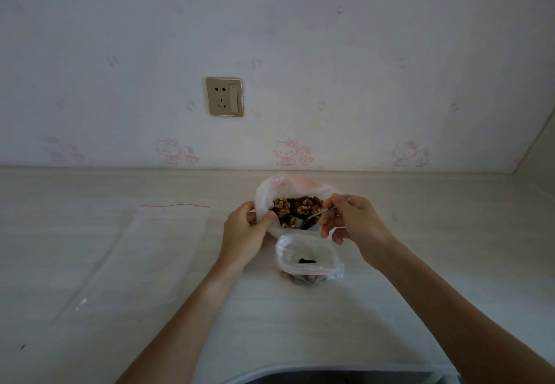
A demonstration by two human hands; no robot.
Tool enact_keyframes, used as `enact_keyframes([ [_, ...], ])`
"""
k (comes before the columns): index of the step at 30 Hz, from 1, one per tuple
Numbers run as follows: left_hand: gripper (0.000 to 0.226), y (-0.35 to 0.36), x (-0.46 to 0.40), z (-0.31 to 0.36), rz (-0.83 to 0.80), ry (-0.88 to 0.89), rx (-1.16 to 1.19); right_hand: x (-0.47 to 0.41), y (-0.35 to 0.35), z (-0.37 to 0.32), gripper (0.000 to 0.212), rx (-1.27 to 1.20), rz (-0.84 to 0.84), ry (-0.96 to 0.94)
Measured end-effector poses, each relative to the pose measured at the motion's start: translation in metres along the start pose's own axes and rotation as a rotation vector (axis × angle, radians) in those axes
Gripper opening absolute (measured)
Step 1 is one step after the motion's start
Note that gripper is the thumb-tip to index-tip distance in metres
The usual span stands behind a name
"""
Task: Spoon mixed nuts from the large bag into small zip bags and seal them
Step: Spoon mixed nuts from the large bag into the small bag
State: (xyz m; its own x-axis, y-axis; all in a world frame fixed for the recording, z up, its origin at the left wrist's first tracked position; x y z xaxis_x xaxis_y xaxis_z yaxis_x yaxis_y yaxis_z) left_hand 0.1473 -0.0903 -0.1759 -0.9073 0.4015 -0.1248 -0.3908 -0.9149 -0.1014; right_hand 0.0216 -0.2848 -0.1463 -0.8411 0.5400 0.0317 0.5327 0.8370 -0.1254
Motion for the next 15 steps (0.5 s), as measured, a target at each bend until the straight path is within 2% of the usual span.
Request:
enact_keyframes([
  [6,0.011,0.006,0.004,0.004,-0.014,-0.022,0.104,-0.005,-0.001,0.012,0.031,-0.09,-0.027,0.093],
  [15,0.009,0.009,0.003,-0.002,-0.071,-0.069,0.127,-0.005,-0.003,0.033,0.03,-0.278,-0.032,0.172],
])
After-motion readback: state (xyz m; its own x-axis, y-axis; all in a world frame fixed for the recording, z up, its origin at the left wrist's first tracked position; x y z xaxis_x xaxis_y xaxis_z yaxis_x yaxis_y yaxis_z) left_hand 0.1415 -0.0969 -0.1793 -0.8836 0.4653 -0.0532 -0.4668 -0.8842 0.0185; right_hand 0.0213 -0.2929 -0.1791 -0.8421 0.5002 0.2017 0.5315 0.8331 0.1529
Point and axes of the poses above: each hand's wrist, its own x-axis away from the middle knuckle, its own y-axis out of the palm, z = x × y, the point moved 9 cm from there along -x, towards the middle knuckle, and after that the axes turned 4 degrees about x, right-handed, at the moved point
